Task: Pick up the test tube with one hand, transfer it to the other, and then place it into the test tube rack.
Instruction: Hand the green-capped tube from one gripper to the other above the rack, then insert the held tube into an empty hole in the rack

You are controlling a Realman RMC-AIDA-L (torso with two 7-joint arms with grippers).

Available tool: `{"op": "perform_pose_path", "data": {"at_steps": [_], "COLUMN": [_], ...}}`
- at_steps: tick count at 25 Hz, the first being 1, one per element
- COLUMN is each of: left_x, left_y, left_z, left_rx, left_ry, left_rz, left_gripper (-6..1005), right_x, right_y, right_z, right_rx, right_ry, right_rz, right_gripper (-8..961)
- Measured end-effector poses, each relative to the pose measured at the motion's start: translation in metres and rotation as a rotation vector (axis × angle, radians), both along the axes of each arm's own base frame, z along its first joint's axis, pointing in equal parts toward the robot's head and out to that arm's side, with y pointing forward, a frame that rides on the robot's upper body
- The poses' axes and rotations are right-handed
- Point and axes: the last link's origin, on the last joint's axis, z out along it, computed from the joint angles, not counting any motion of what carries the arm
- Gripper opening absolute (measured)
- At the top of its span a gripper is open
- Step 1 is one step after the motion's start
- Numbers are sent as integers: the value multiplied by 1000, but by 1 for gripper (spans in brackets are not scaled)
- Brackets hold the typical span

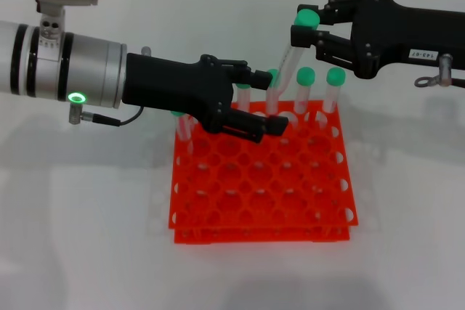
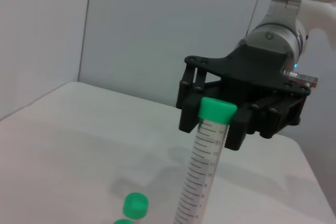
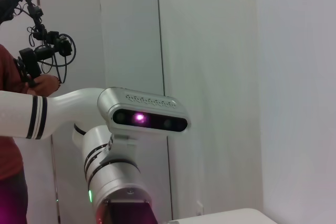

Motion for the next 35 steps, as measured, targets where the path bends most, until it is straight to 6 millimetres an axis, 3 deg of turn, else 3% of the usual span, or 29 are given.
{"op": "perform_pose_path", "data": {"at_steps": [9, 17, 21, 28, 35], "left_x": [-6, -20, -24, -44, -71], "left_y": [-2, -11, -16, -44, -77], "left_z": [7, 33, 57, 105, 125], "left_rx": [-23, 57, 125, 256, 287], "left_ry": [-1, -4, -76, -269, -262], "left_rz": [73, 129, 141, 185, 274], "left_gripper": [886, 886, 885, 886, 885], "right_x": [2, 3, 7, 10, 13], "right_y": [-1, -2, -5, -8, -12], "right_z": [0, -1, 0, 0, -2], "right_rx": [-2, -5, -4, -14, -25], "right_ry": [-3, -4, -1, 5, 9], "right_rz": [-4, -7, -14, -25, -31], "right_gripper": [266, 266, 266, 266, 266]}}
